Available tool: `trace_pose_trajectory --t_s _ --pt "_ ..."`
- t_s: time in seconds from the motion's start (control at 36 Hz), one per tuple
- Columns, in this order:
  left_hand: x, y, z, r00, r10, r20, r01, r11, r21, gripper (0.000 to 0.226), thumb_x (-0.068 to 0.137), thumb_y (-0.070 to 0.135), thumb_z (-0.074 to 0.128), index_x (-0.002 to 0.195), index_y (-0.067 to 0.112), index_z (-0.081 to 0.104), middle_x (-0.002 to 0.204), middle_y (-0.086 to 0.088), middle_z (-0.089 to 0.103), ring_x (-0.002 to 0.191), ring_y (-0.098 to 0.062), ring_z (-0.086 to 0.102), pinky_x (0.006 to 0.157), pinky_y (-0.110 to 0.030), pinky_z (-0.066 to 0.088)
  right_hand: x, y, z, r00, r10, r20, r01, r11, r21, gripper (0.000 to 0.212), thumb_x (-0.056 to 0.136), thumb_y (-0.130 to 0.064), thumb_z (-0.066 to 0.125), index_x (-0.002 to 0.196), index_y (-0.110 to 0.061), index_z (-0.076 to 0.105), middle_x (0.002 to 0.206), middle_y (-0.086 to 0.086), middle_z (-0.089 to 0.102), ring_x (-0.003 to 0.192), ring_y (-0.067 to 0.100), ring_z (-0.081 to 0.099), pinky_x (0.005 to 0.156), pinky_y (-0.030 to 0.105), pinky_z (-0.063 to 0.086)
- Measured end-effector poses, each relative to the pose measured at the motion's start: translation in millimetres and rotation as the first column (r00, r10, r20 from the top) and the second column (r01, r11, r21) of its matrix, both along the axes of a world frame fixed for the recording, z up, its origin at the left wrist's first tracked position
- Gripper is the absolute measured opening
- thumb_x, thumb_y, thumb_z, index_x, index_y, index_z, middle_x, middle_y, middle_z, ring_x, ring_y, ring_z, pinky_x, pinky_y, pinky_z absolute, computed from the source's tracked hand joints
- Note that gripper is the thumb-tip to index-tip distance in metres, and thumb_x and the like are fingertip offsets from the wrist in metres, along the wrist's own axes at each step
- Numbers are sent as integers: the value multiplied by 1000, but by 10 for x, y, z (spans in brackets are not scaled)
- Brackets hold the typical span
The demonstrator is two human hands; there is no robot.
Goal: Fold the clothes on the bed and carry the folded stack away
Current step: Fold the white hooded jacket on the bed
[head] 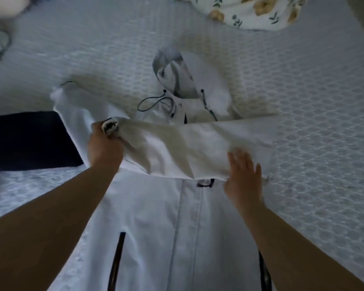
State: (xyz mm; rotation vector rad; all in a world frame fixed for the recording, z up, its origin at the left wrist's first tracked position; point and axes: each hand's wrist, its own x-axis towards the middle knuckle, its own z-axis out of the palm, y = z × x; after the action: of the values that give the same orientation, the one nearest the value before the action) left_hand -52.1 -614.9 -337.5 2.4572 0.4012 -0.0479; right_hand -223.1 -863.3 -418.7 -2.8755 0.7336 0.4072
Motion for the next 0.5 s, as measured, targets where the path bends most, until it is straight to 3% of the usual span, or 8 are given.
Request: trace_pose_trajectory --t_s 0.11,0.25,0.39,0.5 --pt "121 385 -99 998 38 47 -42 996 82 39 83 2 40 119 17 45 116 -15 54 101 -39 53 72 -40 38 192 226 -147 1000 10 -3 -10 1000 -1 74 91 -26 51 151 -30 8 160 0 3 145 23 6 115 42 15" --pt "214 561 -150 992 29 120 -46 989 141 43 84 5 42 126 16 43 130 -12 46 104 -41 51 73 -43 38 371 513 -225 1000 20 24 -21 997 71 48 95 -25 44 143 -29 37 152 1 31 132 26 34 103 38 33" --pt "301 439 -174 977 -51 206 13 984 180 56 92 25 47 145 23 29 142 -11 37 114 -39 49 86 -51 41 585 804 -193 978 25 209 -92 943 320 52 96 -16 45 146 -25 33 156 7 24 134 25 37 107 32 28" --pt "172 191 -359 954 -197 226 173 977 122 66 93 35 51 149 14 23 142 -16 34 119 -40 45 96 -50 40 589 849 -252 982 121 148 -170 906 388 60 98 -27 45 151 -21 17 159 7 11 141 21 25 112 27 18"
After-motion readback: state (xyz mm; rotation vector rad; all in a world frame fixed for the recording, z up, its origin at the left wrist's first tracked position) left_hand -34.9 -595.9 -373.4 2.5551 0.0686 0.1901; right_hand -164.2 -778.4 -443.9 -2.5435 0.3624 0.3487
